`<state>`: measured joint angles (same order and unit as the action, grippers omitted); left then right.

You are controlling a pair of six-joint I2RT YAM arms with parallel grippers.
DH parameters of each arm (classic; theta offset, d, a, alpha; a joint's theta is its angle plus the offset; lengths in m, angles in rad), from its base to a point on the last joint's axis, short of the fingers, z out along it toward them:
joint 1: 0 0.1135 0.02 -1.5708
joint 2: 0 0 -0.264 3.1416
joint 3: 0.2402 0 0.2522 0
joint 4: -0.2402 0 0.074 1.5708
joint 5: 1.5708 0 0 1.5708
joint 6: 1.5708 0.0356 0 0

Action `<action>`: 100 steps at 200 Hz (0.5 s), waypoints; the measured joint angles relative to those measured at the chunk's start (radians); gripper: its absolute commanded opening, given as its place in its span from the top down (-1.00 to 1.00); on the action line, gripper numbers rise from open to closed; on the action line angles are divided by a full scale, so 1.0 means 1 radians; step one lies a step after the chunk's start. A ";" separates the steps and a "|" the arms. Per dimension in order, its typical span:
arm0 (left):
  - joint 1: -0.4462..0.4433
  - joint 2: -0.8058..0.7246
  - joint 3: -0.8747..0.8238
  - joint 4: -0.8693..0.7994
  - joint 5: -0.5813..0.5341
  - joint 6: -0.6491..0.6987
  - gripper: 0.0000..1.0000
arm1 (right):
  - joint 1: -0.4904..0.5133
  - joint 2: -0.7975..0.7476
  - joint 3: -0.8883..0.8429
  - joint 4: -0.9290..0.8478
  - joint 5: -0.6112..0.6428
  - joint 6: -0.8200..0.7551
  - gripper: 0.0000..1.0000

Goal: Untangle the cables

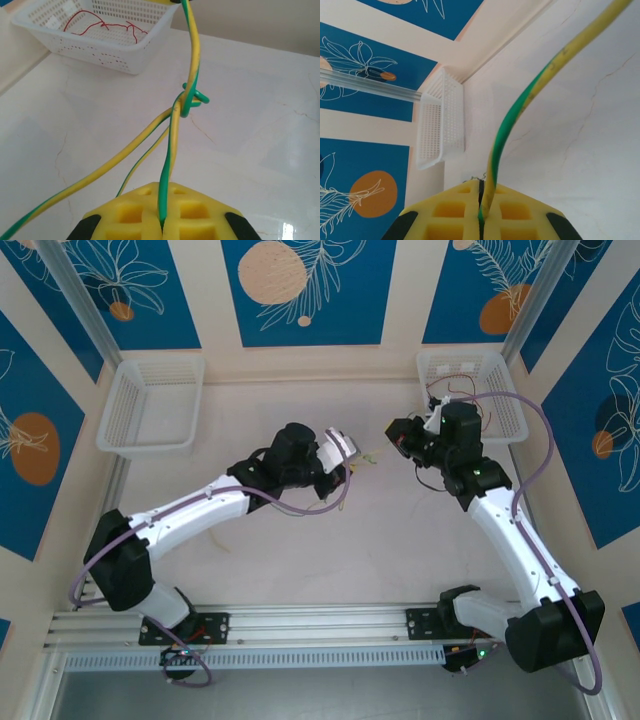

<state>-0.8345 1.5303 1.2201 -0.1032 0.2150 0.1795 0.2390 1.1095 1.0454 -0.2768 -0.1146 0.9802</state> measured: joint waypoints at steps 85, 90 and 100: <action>0.001 0.044 0.002 -0.084 -0.012 0.007 1.00 | 0.134 -0.003 -0.081 0.212 -0.123 -0.125 1.00; 0.001 0.044 0.002 -0.088 -0.014 0.007 1.00 | 0.150 -0.006 -0.085 0.220 -0.130 -0.144 1.00; 0.001 0.044 0.002 -0.096 -0.014 0.007 1.00 | 0.168 -0.014 -0.096 0.233 -0.146 -0.172 1.00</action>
<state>-0.8333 1.5745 1.2224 -0.1989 0.2005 0.1867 0.4068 1.0950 0.9493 -0.0441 -0.2607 0.8082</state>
